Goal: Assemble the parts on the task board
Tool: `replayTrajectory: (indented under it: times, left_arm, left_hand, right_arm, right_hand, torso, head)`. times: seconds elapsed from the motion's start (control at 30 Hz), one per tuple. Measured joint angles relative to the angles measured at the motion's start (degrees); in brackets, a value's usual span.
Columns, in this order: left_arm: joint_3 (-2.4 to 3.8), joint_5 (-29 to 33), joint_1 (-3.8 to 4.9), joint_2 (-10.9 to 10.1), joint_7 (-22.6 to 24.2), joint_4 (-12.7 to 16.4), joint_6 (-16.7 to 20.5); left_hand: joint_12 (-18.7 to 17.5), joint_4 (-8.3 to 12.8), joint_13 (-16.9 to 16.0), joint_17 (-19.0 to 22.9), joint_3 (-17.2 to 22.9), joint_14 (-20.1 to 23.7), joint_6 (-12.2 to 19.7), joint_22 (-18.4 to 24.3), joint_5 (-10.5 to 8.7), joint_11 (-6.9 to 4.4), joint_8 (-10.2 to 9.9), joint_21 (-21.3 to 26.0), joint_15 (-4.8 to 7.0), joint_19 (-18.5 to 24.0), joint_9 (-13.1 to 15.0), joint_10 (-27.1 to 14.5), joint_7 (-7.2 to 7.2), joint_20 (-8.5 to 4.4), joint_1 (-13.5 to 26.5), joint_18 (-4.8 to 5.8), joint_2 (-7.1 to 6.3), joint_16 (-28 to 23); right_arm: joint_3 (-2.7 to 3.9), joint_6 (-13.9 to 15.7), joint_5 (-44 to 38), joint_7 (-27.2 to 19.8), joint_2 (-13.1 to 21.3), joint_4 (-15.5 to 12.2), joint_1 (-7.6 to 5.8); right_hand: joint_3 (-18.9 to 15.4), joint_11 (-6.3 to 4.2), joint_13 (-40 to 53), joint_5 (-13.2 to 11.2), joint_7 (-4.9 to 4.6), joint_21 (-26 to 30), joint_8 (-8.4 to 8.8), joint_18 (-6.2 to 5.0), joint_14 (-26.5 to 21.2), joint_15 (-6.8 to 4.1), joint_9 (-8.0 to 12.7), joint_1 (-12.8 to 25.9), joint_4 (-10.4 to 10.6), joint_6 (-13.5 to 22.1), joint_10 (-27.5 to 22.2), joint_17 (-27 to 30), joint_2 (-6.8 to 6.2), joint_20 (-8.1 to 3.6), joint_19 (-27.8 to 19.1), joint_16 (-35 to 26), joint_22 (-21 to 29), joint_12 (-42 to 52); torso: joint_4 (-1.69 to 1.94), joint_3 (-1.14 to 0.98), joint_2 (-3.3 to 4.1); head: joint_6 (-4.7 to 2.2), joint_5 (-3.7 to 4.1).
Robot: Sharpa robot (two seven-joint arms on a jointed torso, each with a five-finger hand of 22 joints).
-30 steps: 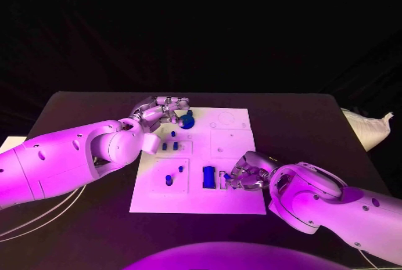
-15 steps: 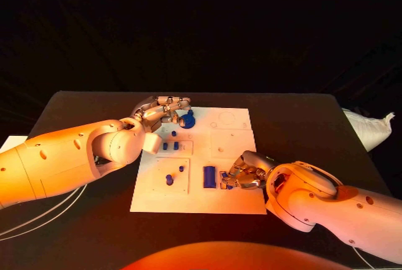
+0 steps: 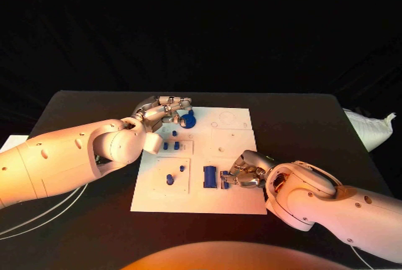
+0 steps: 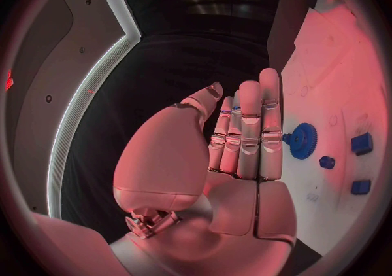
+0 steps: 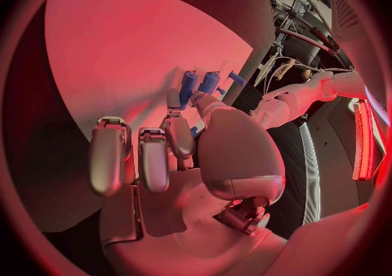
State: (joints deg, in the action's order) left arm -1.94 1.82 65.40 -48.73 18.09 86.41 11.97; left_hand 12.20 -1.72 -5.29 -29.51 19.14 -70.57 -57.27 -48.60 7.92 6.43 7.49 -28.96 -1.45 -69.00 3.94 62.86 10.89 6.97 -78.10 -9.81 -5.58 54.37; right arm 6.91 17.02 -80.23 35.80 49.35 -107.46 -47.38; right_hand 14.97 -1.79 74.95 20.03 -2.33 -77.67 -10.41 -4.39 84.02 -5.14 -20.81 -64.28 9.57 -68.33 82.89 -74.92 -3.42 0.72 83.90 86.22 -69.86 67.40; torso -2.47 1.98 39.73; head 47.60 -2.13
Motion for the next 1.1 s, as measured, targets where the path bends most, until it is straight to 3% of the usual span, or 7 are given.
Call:
replayTrajectory:
  times: [0.73, 0.9, 1.0, 1.1]
  left_arm:
    - [0.0, -0.1, 0.0, -0.09, -0.23, 0.07, -0.17]
    - [0.0, -0.11, 0.0, -0.15, -0.27, 0.08, -0.2]
    - [0.0, -0.12, 0.0, -0.18, -0.28, 0.08, -0.21]
    - [0.0, -0.12, 0.0, -0.2, -0.3, 0.08, -0.22]
  left_hand:
    - [0.0, 0.0, 0.0, 0.06, 0.0, 0.0, 0.0, 0.0, 0.0, 0.0, 0.0, 0.0, 0.0, 0.0, 0.0, 0.0, 0.0, 0.0, 0.0, 0.01, 0.0, 0.0]
    - [0.0, 0.0, 0.0, 0.06, 0.0, 0.0, 0.0, 0.0, 0.0, 0.0, 0.0, 0.0, 0.0, 0.0, 0.0, 0.0, 0.0, 0.0, 0.0, 0.0, 0.0, 0.0]
    - [0.0, 0.0, 0.0, 0.06, 0.0, 0.0, -0.01, 0.0, 0.0, 0.0, 0.0, 0.0, 0.0, 0.0, 0.0, 0.0, 0.0, 0.0, 0.0, 0.01, 0.0, 0.0]
    - [0.0, 0.0, 0.0, 0.06, 0.0, 0.0, 0.0, 0.0, 0.0, 0.0, 0.0, 0.0, 0.0, 0.0, 0.0, 0.0, -0.01, 0.0, 0.0, 0.0, 0.0, 0.0]
  right_arm:
    - [-0.01, -0.22, -0.11, 0.0, 0.23, -0.47, -0.06]
    - [-0.01, -0.17, -0.34, -0.07, 0.78, -0.61, -0.06]
    - [-0.01, -0.09, -0.55, -0.1, 1.03, -0.58, -0.05]
    - [-0.01, 0.05, -0.72, -0.16, 1.24, -0.43, -0.04]
  right_hand:
    - [-7.63, -0.2, -0.01, -5.19, -0.05, 0.0, -0.23, 0.0, 0.0, 0.01, -1.92, 2.7, 3.71, 0.52, 0.2, 0.01, -0.58, 0.01, 0.0, 0.0, -0.12, 0.22]
    - [-8.19, -0.2, -0.01, -5.53, -0.05, 0.0, -0.44, 0.0, 0.0, 0.01, -2.21, 2.68, 3.32, 0.52, 0.2, 0.01, -0.56, 0.01, 0.0, 0.0, -0.11, 0.22]
    - [-8.59, -0.2, 0.0, -6.0, -0.05, 0.0, -0.44, 0.0, 0.0, 0.01, -2.45, 1.37, 2.92, 0.52, 0.2, 0.01, 0.58, 0.01, 0.0, 0.0, -0.16, 0.22]
    - [-9.06, -0.2, 0.0, -7.43, -0.02, 0.0, -0.44, 0.0, 0.0, 0.01, -2.74, -0.81, 2.06, 0.9, 0.2, 0.01, 0.85, 0.01, 0.0, 0.0, -0.16, 0.22]
  torso:
    - [-0.07, -0.1, 0.01]
    - [-0.08, -0.1, 0.02]
    - [-0.09, -0.1, 0.02]
    - [-0.09, -0.1, 0.02]
  head:
    - [0.23, -0.07]
    - [0.32, -0.09]
    - [0.35, -0.12]
    - [0.36, -0.12]
